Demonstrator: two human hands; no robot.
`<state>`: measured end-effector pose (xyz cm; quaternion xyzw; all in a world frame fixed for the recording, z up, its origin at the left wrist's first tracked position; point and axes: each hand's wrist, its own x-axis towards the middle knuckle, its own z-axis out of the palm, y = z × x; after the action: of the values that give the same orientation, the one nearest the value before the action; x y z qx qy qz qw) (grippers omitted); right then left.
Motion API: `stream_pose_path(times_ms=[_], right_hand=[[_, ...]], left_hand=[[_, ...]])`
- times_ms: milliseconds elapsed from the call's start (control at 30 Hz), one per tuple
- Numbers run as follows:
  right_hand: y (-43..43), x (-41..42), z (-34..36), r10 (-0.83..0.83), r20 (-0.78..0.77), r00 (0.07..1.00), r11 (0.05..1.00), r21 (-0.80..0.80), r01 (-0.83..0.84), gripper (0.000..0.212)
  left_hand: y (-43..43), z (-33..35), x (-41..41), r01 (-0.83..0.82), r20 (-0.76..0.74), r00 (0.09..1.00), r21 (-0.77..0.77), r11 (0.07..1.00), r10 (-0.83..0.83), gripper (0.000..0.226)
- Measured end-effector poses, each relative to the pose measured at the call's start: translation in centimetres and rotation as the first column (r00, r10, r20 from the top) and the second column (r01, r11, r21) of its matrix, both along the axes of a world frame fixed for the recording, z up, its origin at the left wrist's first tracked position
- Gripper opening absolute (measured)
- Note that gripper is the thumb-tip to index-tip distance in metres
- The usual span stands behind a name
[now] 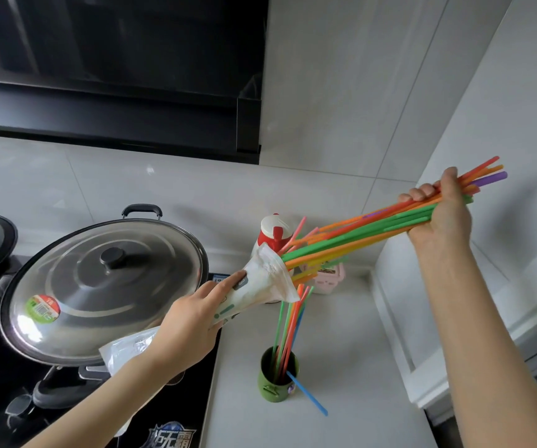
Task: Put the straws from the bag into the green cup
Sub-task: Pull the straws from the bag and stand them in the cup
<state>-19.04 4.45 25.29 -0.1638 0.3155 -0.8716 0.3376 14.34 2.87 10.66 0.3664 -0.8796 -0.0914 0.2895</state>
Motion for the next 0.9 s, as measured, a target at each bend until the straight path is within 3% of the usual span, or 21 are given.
stream_pose_path(times_ms=[500, 700, 900], right_hand=[[2.8, -5.4, 3.0, -0.256, -0.024, 0.966, 0.963, -0.093, 0.253, 0.039], [2.9, -4.0, 1.3, -0.123, -0.168, 0.978, 0.992, -0.029, 0.12, 0.038], [2.6, 3.0, -4.1, 0.15, -0.312, 0.938, 0.988, 0.095, -0.126, 0.038]], left_hand=[[-3.7, -0.4, -0.9, -0.096, 0.064, 0.994, 0.027, 0.995, 0.094, 0.091], [-6.1, 0.6, -0.7, -0.161, 0.089, 0.983, 0.027, 0.987, 0.158, 0.092], [-7.4, 2.5, -0.4, -0.173, 0.149, 0.973, -0.033, 0.984, 0.176, 0.088]])
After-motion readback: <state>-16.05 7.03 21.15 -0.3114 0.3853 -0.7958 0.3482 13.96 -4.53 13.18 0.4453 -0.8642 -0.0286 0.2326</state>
